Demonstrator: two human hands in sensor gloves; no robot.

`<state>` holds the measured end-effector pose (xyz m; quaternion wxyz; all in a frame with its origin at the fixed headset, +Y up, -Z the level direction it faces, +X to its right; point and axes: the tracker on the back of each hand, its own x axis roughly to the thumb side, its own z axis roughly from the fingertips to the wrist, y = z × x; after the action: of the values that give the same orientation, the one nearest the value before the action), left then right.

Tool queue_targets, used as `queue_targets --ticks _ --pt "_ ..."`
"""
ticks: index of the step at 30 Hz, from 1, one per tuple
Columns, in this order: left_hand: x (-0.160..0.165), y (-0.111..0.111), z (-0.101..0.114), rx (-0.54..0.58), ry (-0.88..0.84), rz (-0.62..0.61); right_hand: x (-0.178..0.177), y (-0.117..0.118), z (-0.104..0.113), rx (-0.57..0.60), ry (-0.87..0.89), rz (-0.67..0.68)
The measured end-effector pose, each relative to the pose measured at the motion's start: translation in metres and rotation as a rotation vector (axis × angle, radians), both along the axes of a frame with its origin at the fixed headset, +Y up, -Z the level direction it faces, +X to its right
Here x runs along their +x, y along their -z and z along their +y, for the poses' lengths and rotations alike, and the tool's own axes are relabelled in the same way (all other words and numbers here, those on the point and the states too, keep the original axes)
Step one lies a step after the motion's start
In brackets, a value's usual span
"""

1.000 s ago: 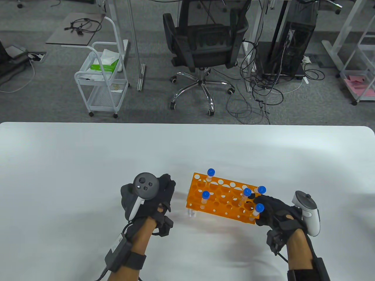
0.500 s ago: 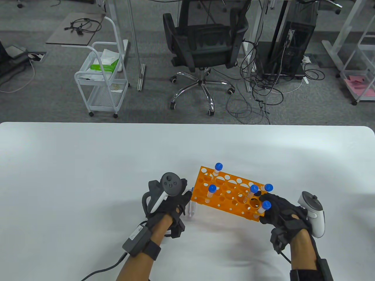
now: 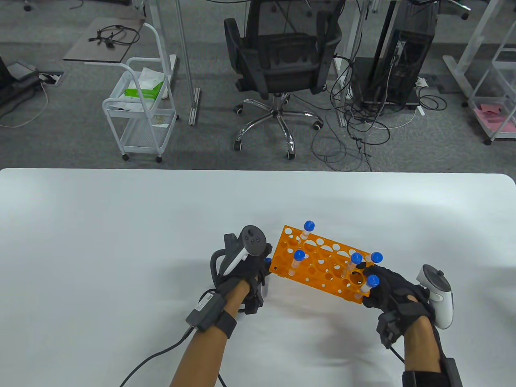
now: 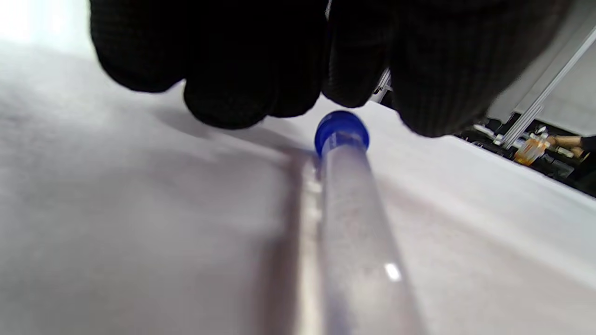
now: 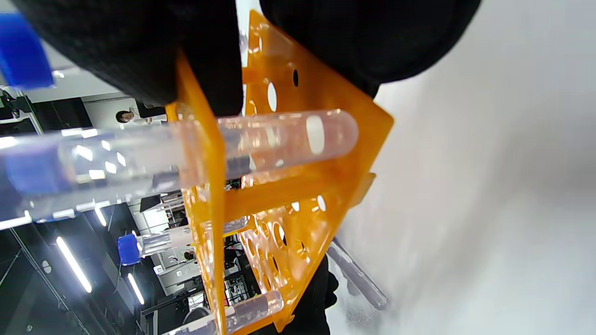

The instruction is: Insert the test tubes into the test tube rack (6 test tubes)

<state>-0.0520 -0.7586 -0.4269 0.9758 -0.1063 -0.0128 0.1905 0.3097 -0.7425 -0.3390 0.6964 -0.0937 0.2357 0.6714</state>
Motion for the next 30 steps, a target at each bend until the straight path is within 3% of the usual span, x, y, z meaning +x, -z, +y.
queue_targets --ticks 6,18,24,30 --pt "0.01 0.003 -0.005 0.024 0.127 -0.008 0.001 0.0 0.0 -0.005 -0.003 -0.008" --pt "0.018 0.004 -0.005 0.013 0.194 -0.005 0.004 -0.001 0.002 0.004 0.004 -0.025" --pt "0.003 0.0 0.0 -0.037 0.1 0.063 0.005 0.0 0.002 0.008 0.013 -0.025" --pt "-0.025 -0.013 0.027 0.011 0.005 0.121 0.003 -0.001 0.001 0.004 0.007 -0.012"
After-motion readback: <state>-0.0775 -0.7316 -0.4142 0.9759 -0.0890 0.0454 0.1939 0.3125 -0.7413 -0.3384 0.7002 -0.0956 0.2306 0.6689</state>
